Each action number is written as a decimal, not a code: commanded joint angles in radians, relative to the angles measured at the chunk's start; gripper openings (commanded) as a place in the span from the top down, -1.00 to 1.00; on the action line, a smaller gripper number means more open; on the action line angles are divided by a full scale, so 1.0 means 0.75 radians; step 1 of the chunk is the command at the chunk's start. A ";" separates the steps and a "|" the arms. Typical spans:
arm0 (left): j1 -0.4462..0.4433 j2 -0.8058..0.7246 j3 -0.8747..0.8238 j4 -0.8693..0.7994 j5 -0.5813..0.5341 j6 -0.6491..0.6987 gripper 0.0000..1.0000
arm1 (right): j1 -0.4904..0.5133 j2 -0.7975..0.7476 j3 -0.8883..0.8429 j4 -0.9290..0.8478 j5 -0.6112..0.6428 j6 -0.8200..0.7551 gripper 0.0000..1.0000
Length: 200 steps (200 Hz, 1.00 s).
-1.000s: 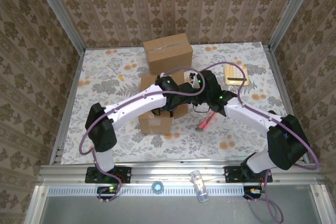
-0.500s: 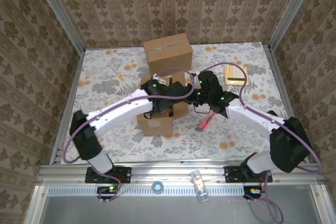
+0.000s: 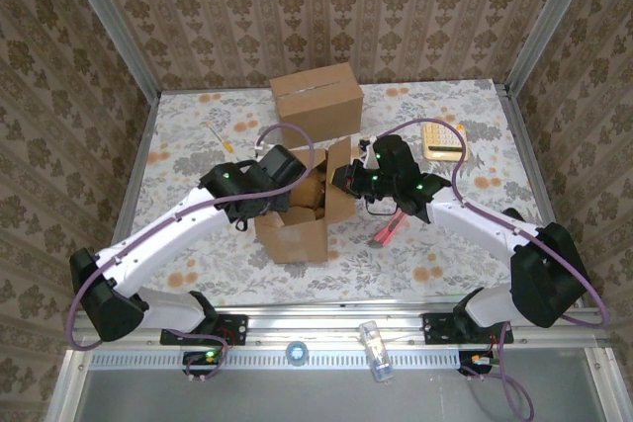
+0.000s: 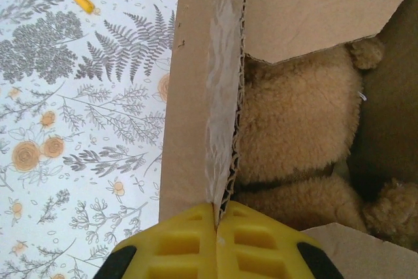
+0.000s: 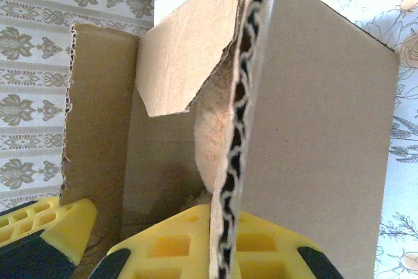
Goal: Unpack the express box
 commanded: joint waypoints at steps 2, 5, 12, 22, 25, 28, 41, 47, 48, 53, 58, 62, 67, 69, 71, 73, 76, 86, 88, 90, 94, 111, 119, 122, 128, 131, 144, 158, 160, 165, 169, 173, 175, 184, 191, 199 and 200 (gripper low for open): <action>0.034 -0.086 -0.014 -0.101 -0.012 0.075 1.00 | -0.044 -0.001 -0.029 -0.115 0.172 -0.082 1.00; 0.035 -0.090 -0.016 -0.099 -0.009 0.075 1.00 | -0.044 -0.001 -0.030 -0.118 0.173 -0.084 1.00; 0.039 -0.095 -0.021 -0.098 -0.004 0.078 1.00 | -0.044 -0.001 -0.029 -0.121 0.174 -0.083 1.00; 0.045 -0.106 -0.025 -0.099 0.005 0.081 1.00 | -0.044 0.000 -0.030 -0.123 0.176 -0.087 1.00; 0.047 -0.110 -0.025 -0.099 0.008 0.083 1.00 | -0.044 0.001 -0.029 -0.125 0.177 -0.088 1.00; 0.049 -0.114 -0.028 -0.099 0.011 0.083 1.00 | -0.043 0.001 -0.031 -0.127 0.179 -0.089 1.00; 0.062 -0.138 -0.038 -0.097 0.031 0.089 1.00 | -0.044 0.001 -0.033 -0.133 0.185 -0.094 1.00; 0.069 -0.152 -0.047 -0.093 0.041 0.090 1.00 | -0.044 0.002 -0.032 -0.135 0.187 -0.095 1.00; 0.072 -0.154 -0.048 -0.093 0.043 0.090 1.00 | -0.044 0.001 -0.033 -0.135 0.187 -0.096 1.00; 0.080 -0.167 -0.055 -0.091 0.052 0.091 1.00 | -0.044 0.001 -0.033 -0.137 0.189 -0.097 1.00; 0.087 -0.180 -0.061 -0.089 0.061 0.095 1.00 | -0.044 0.001 -0.033 -0.137 0.191 -0.099 1.00; 0.094 -0.188 -0.066 -0.087 0.068 0.096 1.00 | -0.044 0.001 -0.035 -0.138 0.190 -0.100 1.00; 0.102 -0.203 -0.073 -0.085 0.075 0.096 1.00 | -0.044 0.003 -0.034 -0.141 0.193 -0.102 1.00; 0.105 -0.207 -0.074 -0.085 0.078 0.098 1.00 | -0.044 0.003 -0.034 -0.141 0.193 -0.101 1.00; 0.107 -0.213 -0.077 -0.085 0.081 0.098 1.00 | -0.044 0.003 -0.034 -0.141 0.194 -0.101 1.00; 0.112 -0.216 -0.079 -0.085 0.082 0.098 1.00 | -0.043 0.005 -0.035 -0.142 0.194 -0.102 1.00; 0.115 -0.224 -0.082 -0.083 0.087 0.100 1.00 | -0.044 0.005 -0.034 -0.141 0.195 -0.103 1.00; 0.130 -0.246 -0.095 -0.083 0.100 0.101 1.00 | -0.044 0.009 -0.036 -0.141 0.194 -0.103 1.00; 0.132 -0.250 -0.097 -0.081 0.104 0.103 1.00 | -0.044 0.009 -0.036 -0.140 0.194 -0.104 1.00; 0.135 -0.251 -0.098 -0.081 0.107 0.104 1.00 | -0.044 0.010 -0.037 -0.141 0.195 -0.103 1.00; 0.140 -0.260 -0.102 -0.078 0.114 0.104 1.00 | -0.044 0.010 -0.036 -0.141 0.195 -0.103 1.00; 0.153 -0.286 -0.121 -0.065 0.143 0.108 1.00 | -0.044 0.014 -0.038 -0.140 0.195 -0.106 1.00; 0.160 -0.294 -0.127 -0.059 0.153 0.110 1.00 | -0.044 0.014 -0.040 -0.139 0.195 -0.105 1.00; 0.163 -0.296 -0.127 -0.058 0.157 0.110 1.00 | -0.044 0.014 -0.041 -0.139 0.195 -0.105 1.00; 0.164 -0.300 -0.132 -0.055 0.161 0.110 1.00 | -0.044 0.014 -0.040 -0.139 0.194 -0.105 1.00; 0.166 -0.302 -0.134 -0.055 0.165 0.110 1.00 | -0.044 0.014 -0.040 -0.137 0.193 -0.105 1.00; 0.166 -0.304 -0.137 -0.044 0.182 0.114 1.00 | -0.044 0.014 -0.041 -0.135 0.191 -0.103 1.00; 0.166 -0.304 -0.139 -0.023 0.211 0.122 1.00 | -0.043 0.014 -0.039 -0.131 0.185 -0.103 1.00; 0.167 -0.304 -0.138 -0.021 0.214 0.123 1.00 | -0.045 0.014 -0.037 -0.131 0.184 -0.103 1.00; 0.166 -0.304 -0.138 -0.011 0.228 0.127 1.00 | -0.043 0.014 -0.036 -0.129 0.180 -0.103 1.00; 0.166 -0.304 -0.139 -0.001 0.239 0.132 1.00 | -0.043 0.014 -0.036 -0.129 0.175 -0.103 1.00; 0.166 -0.304 -0.138 0.007 0.248 0.137 1.00 | -0.045 0.015 -0.032 -0.127 0.171 -0.103 1.00; 0.167 -0.304 -0.139 0.013 0.254 0.138 1.00 | -0.044 0.014 -0.032 -0.126 0.169 -0.104 1.00; 0.166 -0.304 -0.135 0.035 0.281 0.148 0.83 | -0.044 0.013 -0.028 -0.120 0.158 -0.106 1.00; 0.165 -0.306 -0.130 0.058 0.303 0.157 0.64 | -0.044 0.014 -0.026 -0.115 0.148 -0.109 1.00; 0.162 -0.306 -0.122 0.080 0.329 0.169 0.41 | -0.044 0.016 -0.018 -0.113 0.135 -0.111 1.00; 0.163 -0.306 -0.120 0.084 0.334 0.170 0.38 | -0.044 0.016 -0.017 -0.113 0.132 -0.112 1.00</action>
